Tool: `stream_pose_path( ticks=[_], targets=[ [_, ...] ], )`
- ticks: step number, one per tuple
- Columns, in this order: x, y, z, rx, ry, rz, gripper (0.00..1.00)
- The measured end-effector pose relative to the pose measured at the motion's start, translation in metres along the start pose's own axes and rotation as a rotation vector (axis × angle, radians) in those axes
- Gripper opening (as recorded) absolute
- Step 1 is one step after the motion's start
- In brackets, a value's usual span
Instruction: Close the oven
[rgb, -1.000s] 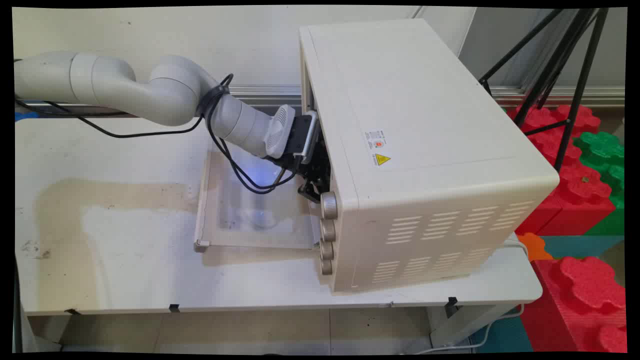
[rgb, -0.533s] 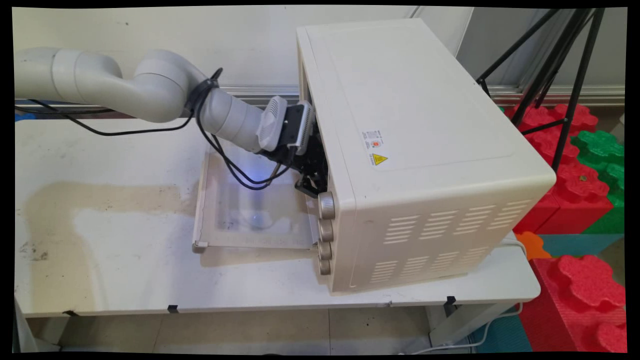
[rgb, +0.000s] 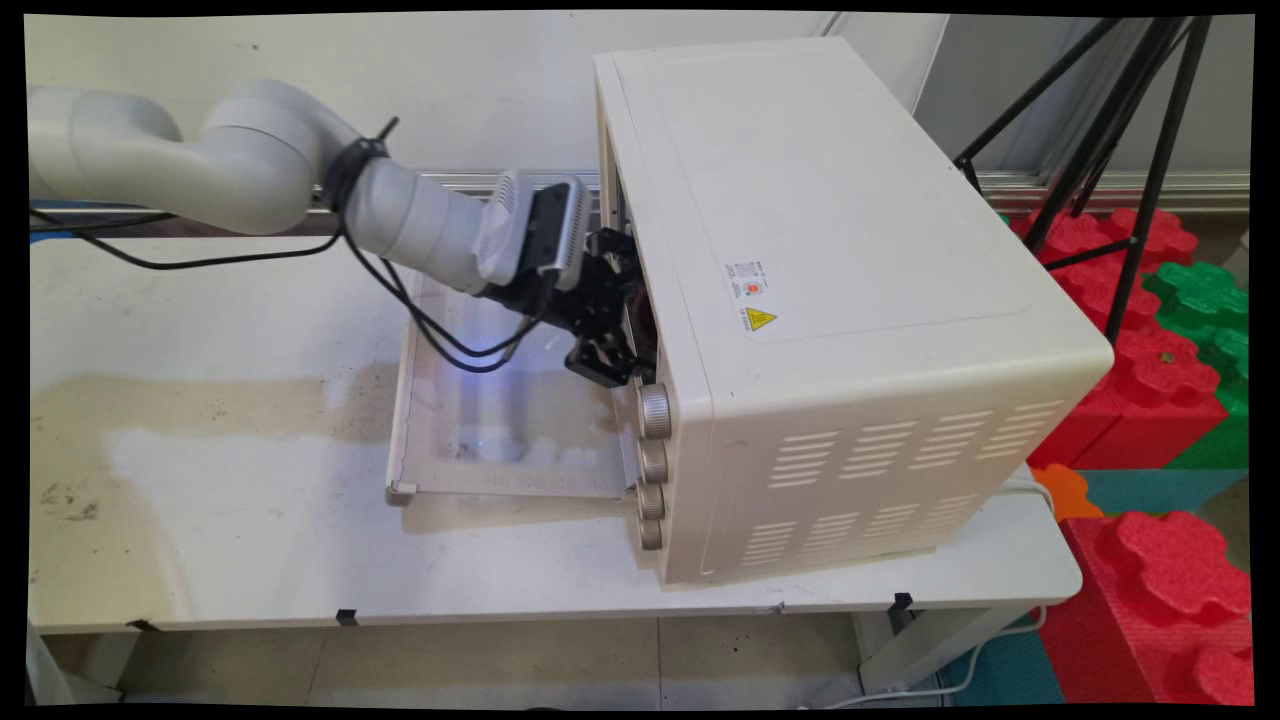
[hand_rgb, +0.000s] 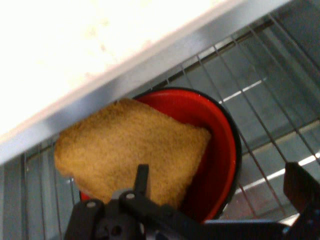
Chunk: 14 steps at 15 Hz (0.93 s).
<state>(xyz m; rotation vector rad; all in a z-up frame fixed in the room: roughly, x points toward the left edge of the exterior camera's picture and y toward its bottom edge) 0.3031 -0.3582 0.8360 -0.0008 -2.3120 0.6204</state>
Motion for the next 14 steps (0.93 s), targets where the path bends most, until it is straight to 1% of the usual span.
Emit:
stream_pose_path(
  ticks=[9,14],
  targets=[
    [-0.005,0.01,-0.056,0.021,0.004,-0.08,1.0],
    [-0.012,0.016,-0.085,0.026,-0.001,-0.123,1.0]
  ],
)
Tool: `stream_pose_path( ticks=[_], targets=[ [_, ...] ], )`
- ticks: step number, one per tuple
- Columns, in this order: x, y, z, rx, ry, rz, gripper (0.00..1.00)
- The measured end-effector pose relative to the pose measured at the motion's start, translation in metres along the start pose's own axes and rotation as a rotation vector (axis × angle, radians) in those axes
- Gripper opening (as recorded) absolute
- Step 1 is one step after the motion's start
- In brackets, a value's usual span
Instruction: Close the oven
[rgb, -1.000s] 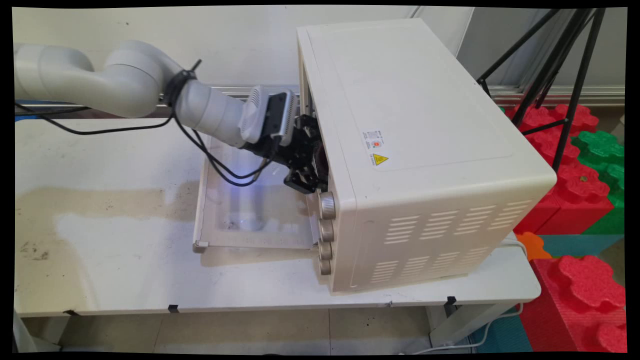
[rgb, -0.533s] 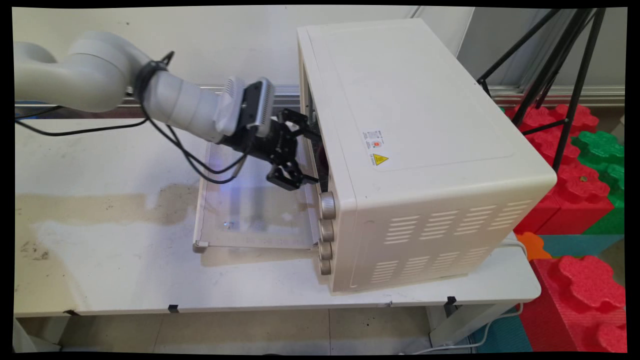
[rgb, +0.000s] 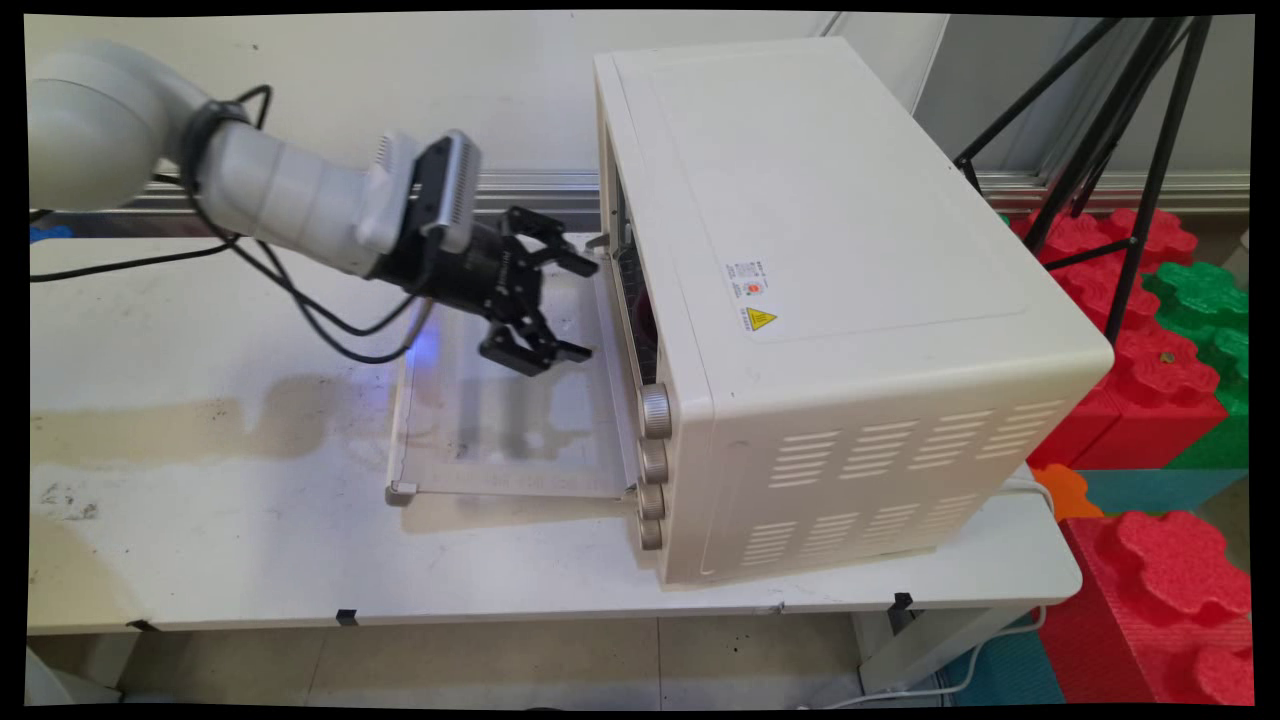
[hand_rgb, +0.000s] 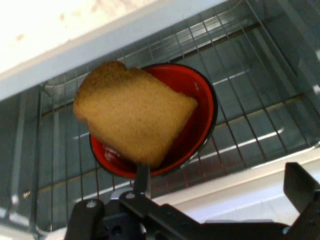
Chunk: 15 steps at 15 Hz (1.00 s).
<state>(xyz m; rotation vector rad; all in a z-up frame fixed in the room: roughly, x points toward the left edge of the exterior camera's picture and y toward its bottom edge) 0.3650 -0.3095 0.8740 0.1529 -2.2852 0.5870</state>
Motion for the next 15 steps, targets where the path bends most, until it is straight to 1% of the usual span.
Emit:
stream_pose_path(
  ticks=[9,15],
  targets=[
    [-0.021,0.006,-0.069,-0.006,-0.014,-0.108,1.0],
    [-0.033,0.01,-0.104,-0.014,-0.04,-0.149,1.0]
  ],
)
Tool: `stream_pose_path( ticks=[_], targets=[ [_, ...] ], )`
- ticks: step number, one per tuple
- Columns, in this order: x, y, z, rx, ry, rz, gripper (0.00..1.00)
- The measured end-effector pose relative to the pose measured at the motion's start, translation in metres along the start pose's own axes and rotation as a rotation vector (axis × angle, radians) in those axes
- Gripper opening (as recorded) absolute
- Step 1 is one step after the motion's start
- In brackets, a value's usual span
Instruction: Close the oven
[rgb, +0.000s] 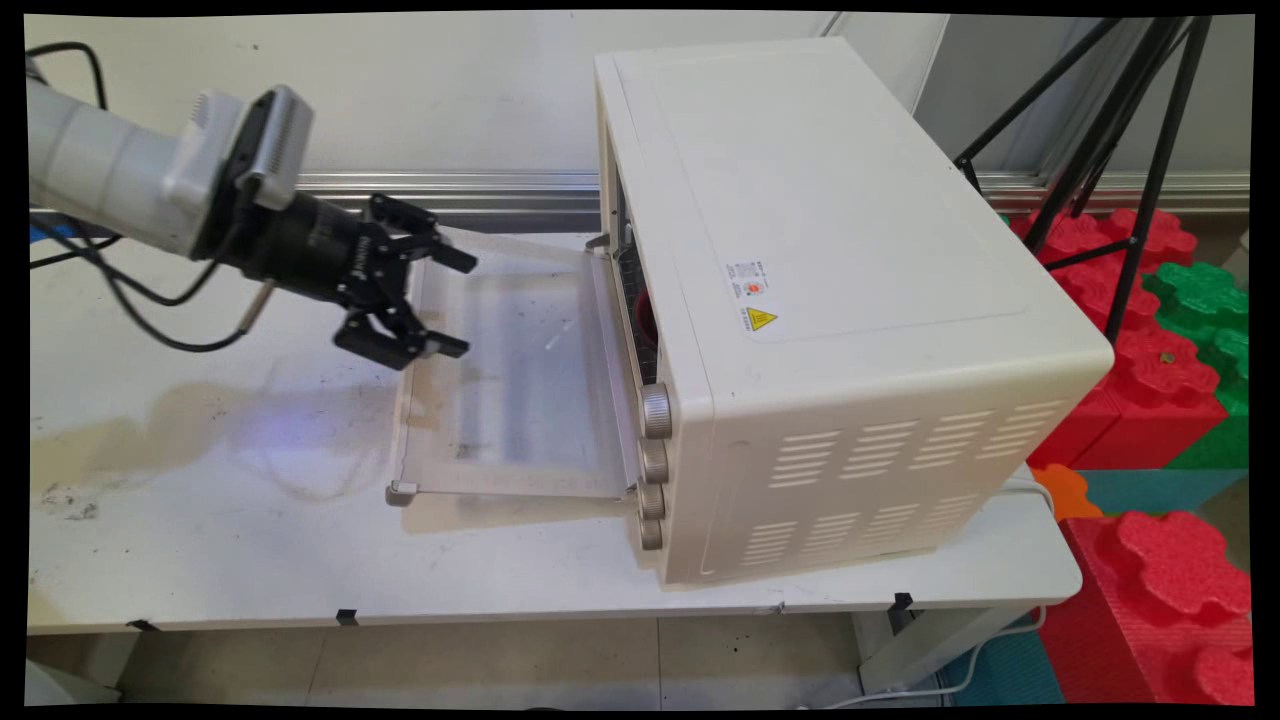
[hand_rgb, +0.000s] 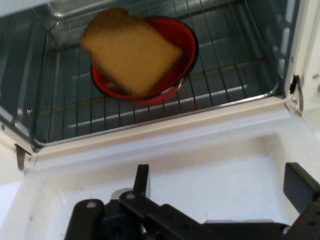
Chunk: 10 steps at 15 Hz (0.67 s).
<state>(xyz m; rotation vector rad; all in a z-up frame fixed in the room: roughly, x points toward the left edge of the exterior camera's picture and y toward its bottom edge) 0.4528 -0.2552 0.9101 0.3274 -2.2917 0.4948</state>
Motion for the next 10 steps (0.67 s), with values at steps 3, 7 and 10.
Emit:
stream_pose_path(
  ticks=[3,7,10],
  targets=[
    [-0.007,0.002,-0.015,-0.004,-0.016,-0.017,1.0],
    [-0.019,0.005,-0.036,-0.004,-0.052,-0.037,1.0],
    [-0.028,0.007,-0.049,-0.003,-0.082,-0.044,1.0]
  ],
)
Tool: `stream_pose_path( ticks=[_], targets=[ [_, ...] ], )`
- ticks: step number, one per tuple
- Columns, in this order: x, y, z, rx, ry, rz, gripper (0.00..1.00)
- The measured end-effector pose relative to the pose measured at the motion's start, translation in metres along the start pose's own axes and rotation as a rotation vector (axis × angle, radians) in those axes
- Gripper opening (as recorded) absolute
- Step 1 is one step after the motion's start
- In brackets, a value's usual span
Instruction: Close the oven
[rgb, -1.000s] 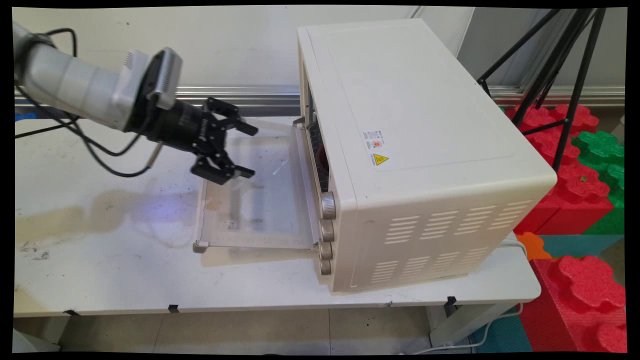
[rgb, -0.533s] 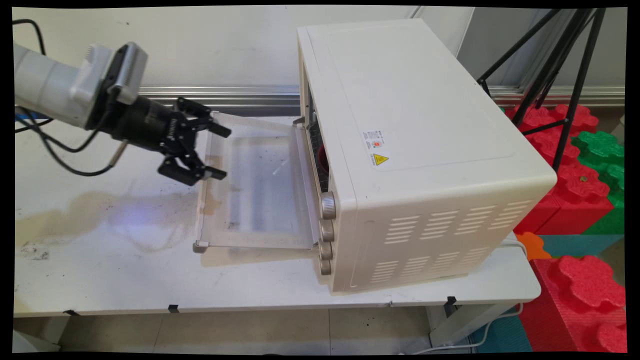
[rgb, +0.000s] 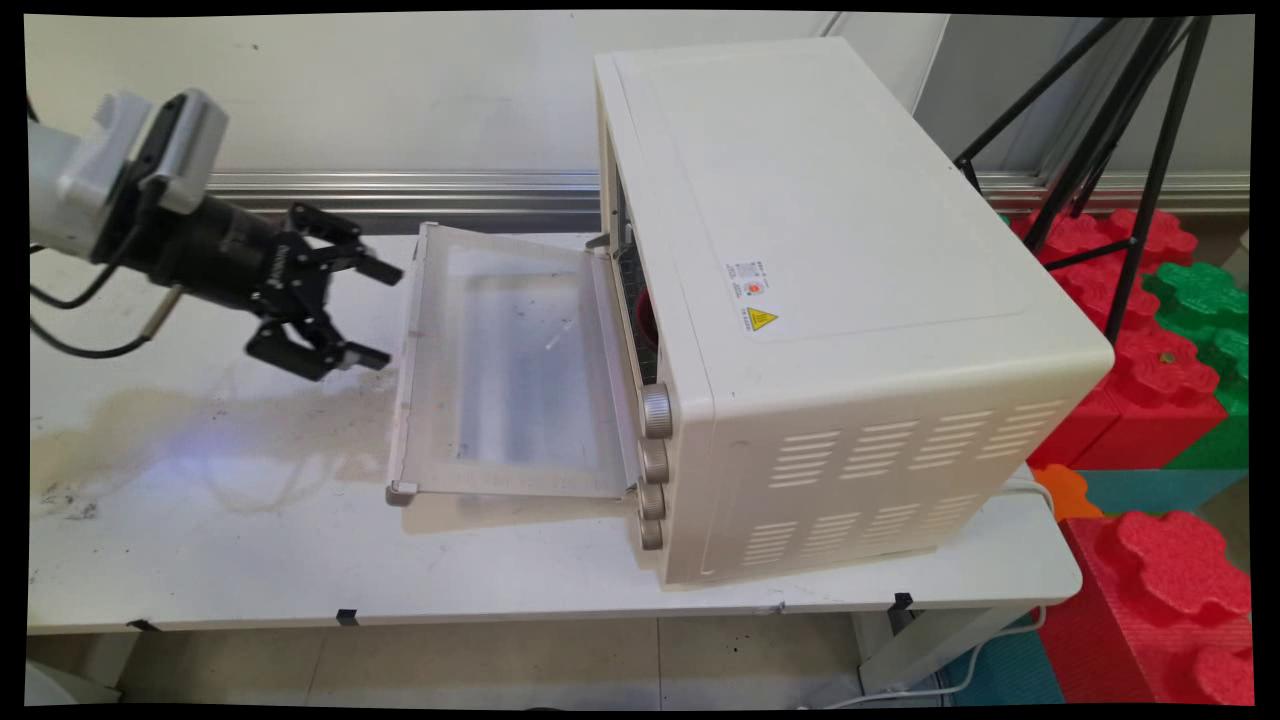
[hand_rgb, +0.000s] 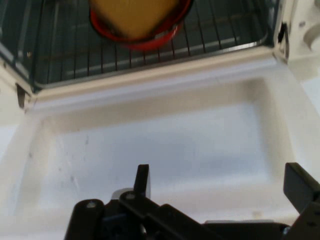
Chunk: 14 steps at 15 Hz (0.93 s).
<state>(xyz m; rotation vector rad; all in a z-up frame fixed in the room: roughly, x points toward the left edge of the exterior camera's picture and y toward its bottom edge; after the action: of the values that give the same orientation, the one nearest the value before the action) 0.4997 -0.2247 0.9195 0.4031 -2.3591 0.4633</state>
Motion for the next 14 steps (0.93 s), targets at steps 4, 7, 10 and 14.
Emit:
stream_pose_path(
  ticks=[4,7,10,14],
  targets=[
    [-0.019,0.004,-0.018,0.004,-0.074,-0.005,1.0],
    [-0.033,0.006,-0.026,0.005,-0.13,-0.006,1.0],
    [-0.042,0.007,-0.029,-0.002,-0.165,-0.001,1.0],
    [-0.055,0.008,-0.023,-0.022,-0.204,-0.003,1.0]
  ],
)
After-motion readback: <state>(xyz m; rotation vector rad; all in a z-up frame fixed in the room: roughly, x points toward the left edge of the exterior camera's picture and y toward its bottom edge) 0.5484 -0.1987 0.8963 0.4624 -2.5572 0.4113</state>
